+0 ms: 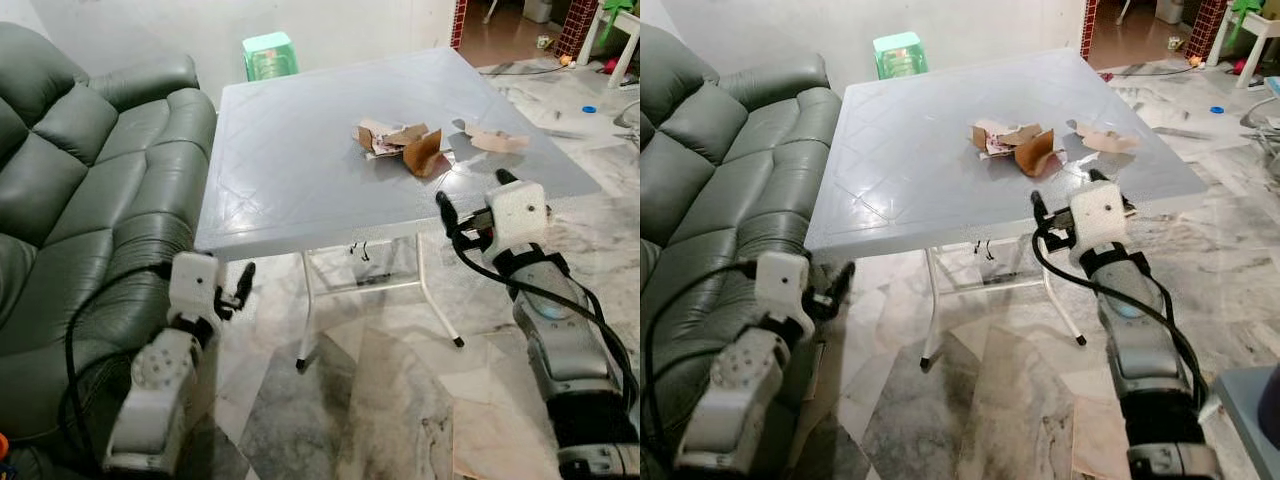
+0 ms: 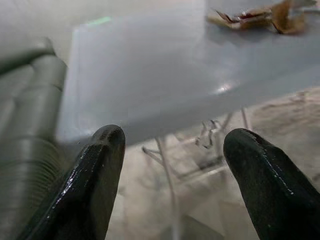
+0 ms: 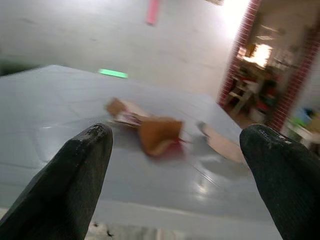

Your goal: Picking trash to rubbish bin

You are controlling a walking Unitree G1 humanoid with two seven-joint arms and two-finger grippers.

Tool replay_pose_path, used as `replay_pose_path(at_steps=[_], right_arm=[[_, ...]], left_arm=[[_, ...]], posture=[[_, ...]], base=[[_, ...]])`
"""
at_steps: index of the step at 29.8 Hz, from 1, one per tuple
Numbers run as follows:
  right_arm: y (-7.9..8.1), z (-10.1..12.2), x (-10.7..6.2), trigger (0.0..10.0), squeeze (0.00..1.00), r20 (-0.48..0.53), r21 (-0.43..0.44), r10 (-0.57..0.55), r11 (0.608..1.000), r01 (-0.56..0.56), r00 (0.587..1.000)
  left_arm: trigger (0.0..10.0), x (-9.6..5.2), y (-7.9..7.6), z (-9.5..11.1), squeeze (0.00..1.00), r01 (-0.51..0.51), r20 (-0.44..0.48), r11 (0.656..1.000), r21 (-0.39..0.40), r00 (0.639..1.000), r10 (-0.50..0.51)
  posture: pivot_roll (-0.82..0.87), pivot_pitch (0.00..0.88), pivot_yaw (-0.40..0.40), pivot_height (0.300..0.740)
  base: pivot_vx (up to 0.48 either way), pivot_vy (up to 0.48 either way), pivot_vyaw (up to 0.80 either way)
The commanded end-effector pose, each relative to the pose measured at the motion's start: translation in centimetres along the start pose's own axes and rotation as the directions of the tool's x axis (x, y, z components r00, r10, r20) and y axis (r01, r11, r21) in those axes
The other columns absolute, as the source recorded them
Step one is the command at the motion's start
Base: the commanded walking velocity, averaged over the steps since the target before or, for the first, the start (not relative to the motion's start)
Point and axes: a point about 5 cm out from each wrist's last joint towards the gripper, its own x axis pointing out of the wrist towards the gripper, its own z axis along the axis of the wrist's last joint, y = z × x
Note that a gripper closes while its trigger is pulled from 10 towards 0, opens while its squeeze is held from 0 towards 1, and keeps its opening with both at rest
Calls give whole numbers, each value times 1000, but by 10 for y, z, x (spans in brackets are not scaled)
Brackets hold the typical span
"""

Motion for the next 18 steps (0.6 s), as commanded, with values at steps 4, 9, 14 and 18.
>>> replay_pose_path(at_steps=[4,9,14,18], right_arm=[[1,6,2,10000,0,19,-6,-46,999,46,999],[8,14,8,10000,0,52,-6,-53,999,54,997],[22,10,10,10000,0,35,66,-61,996,58,998],[31,7,10,10000,0,10,119,-62,991,61,998]], left_arm=[[10000,6,0,6,0,3,21,1000,-6,1000,-3],[10000,11,8,20,0,-102,124,995,-4,987,102],[10000,7,20,41,0,-224,272,974,24,939,209],[10000,6,25,45,0,-247,291,969,8,928,234]], posture=[[-49,0,46,740],[-32,0,38,740],[1,0,29,740],[12,0,37,740]], base=[[0,0,0],[0,0,0],[0,0,0],[0,0,0]])
